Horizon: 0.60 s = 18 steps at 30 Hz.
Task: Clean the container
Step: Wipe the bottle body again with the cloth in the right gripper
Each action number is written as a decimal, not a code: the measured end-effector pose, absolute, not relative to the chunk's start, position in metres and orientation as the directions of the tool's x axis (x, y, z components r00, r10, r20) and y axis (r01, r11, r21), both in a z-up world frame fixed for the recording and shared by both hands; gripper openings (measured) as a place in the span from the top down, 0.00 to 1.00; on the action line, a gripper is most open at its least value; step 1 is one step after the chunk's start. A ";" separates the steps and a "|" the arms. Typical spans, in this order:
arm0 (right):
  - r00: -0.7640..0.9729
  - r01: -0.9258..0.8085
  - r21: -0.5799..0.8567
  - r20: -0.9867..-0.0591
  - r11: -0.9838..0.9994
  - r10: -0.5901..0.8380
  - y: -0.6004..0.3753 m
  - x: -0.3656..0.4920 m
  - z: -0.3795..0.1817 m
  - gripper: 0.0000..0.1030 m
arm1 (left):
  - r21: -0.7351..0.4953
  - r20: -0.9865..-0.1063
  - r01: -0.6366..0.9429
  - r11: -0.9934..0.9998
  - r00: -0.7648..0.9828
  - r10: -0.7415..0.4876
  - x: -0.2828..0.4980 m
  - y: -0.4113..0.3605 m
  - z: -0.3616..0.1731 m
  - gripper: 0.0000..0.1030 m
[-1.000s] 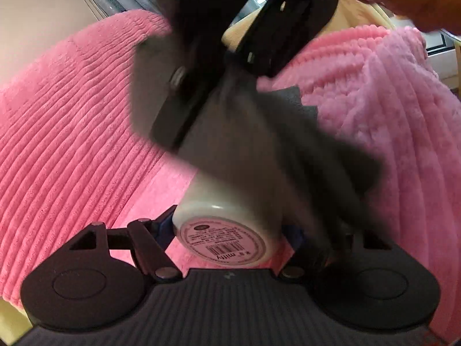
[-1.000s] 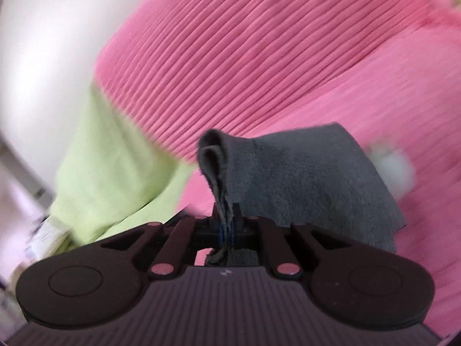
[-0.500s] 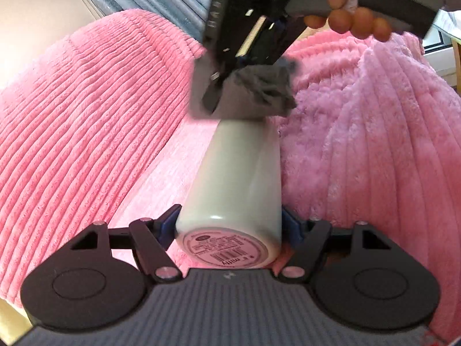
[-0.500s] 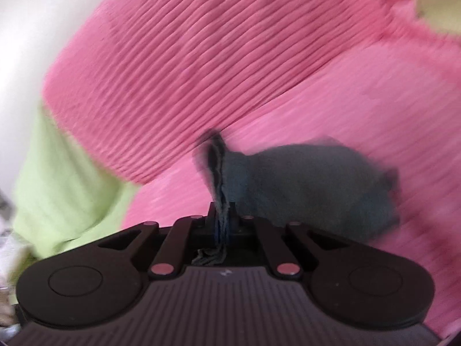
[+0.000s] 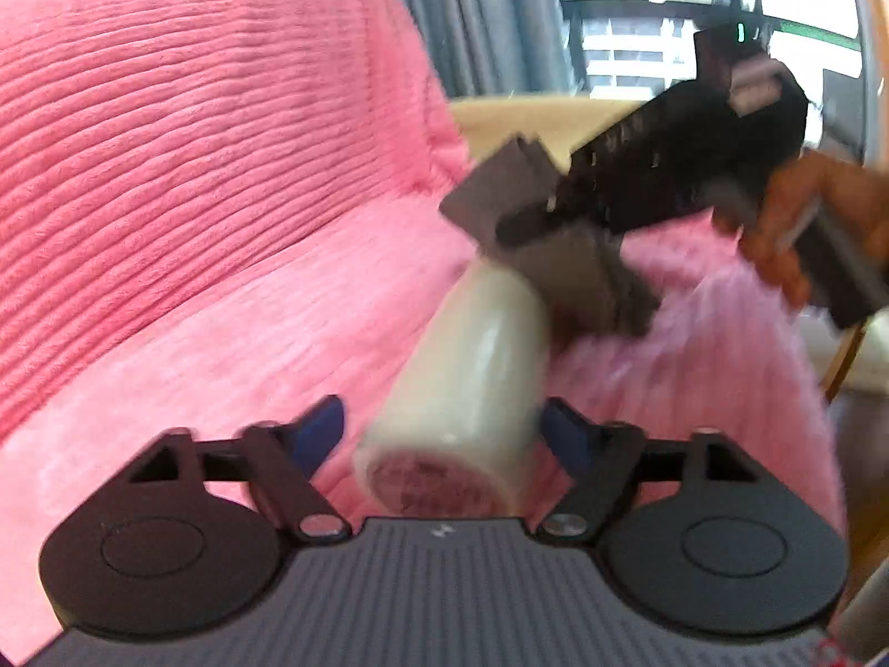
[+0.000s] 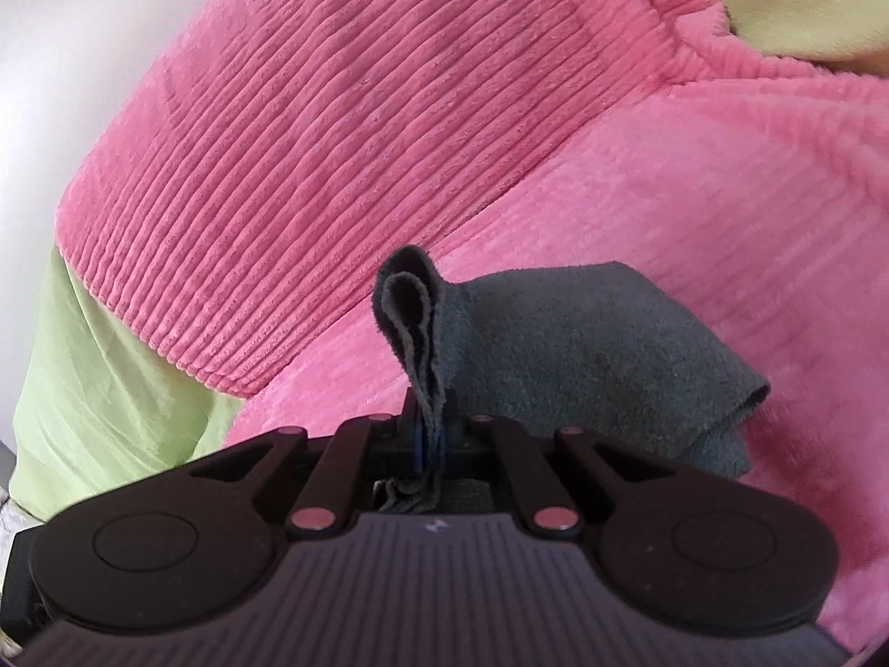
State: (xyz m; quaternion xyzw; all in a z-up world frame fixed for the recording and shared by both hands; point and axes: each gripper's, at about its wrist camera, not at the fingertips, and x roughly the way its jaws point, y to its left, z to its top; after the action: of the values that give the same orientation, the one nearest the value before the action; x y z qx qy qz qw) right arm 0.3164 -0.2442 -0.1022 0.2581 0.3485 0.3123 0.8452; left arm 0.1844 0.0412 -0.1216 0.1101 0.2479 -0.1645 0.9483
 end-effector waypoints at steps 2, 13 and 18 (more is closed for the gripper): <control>0.565 -0.335 0.655 -0.436 0.677 0.701 -0.248 0.310 -0.101 0.98 | 0.191 -0.508 0.379 0.905 0.827 -0.239 0.183 0.033 -0.124 0.32; 0.546 -0.361 0.597 -0.488 0.717 0.681 -0.237 0.292 -0.091 0.96 | 0.214 -0.527 0.381 0.900 0.820 -0.222 0.183 0.033 -0.125 0.27; 0.538 -0.374 0.585 -0.496 0.720 0.682 -0.232 0.287 -0.083 0.95 | 0.263 -0.555 0.398 0.879 0.808 -0.199 0.189 0.022 -0.136 0.29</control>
State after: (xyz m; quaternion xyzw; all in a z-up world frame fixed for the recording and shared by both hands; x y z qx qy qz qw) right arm 0.2874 -0.2319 -0.0826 0.2096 0.3674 0.3102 0.8514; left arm 0.1887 0.0217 -0.1362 0.1868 0.2655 -0.1601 0.9322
